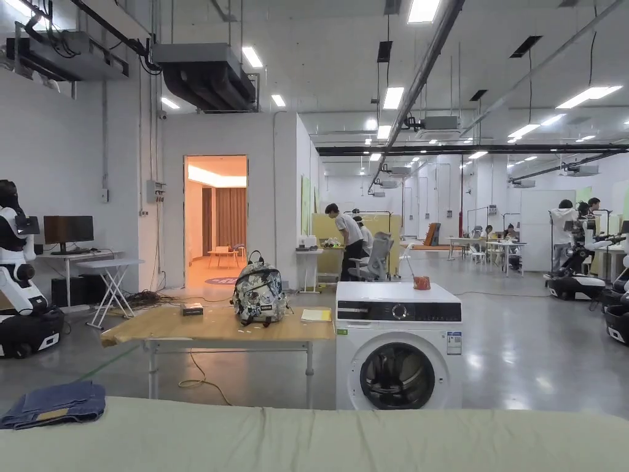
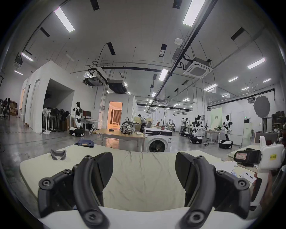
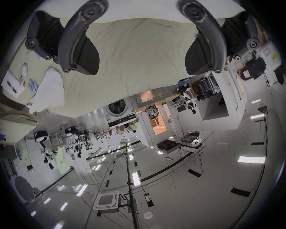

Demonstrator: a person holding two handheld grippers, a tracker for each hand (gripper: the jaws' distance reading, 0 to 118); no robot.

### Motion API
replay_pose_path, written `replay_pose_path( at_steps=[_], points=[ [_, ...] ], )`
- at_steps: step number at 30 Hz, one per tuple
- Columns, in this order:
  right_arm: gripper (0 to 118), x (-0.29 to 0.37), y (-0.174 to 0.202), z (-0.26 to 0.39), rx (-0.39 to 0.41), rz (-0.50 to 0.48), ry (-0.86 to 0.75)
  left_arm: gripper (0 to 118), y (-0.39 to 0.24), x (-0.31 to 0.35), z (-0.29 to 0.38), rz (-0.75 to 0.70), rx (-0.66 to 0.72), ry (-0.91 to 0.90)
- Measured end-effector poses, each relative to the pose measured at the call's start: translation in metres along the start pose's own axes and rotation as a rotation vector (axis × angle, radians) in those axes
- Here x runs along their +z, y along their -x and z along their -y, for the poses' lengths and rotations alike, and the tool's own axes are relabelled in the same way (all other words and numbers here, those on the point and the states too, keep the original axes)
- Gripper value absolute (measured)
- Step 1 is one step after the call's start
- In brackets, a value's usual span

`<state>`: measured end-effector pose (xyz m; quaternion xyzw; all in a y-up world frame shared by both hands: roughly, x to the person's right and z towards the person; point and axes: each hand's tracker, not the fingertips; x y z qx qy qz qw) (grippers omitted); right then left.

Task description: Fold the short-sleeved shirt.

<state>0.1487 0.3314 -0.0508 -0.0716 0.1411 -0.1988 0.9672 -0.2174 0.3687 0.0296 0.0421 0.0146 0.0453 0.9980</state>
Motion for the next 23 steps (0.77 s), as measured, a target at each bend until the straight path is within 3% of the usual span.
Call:
replay_pose_path(
  at_steps=[5,13,17,23],
  points=[
    [111,-0.003,0.000,-0.008,-0.151,-0.054,0.030,84,0.000,-0.003,0.000,0.008,0.004,0.027],
    [111,-0.002,0.002,-0.008,-0.086,0.011,0.021,84,0.001,-0.002,-0.003,0.002,0.026,0.013],
    [111,-0.005,0.008,-0.004,-0.036,0.163,-0.034,84,0.002,-0.002,-0.003,0.006,0.040,0.020],
    [111,-0.003,0.004,0.004,-0.058,0.031,-0.020,84,0.001,-0.003,-0.002,0.000,0.040,0.022]
  ],
)
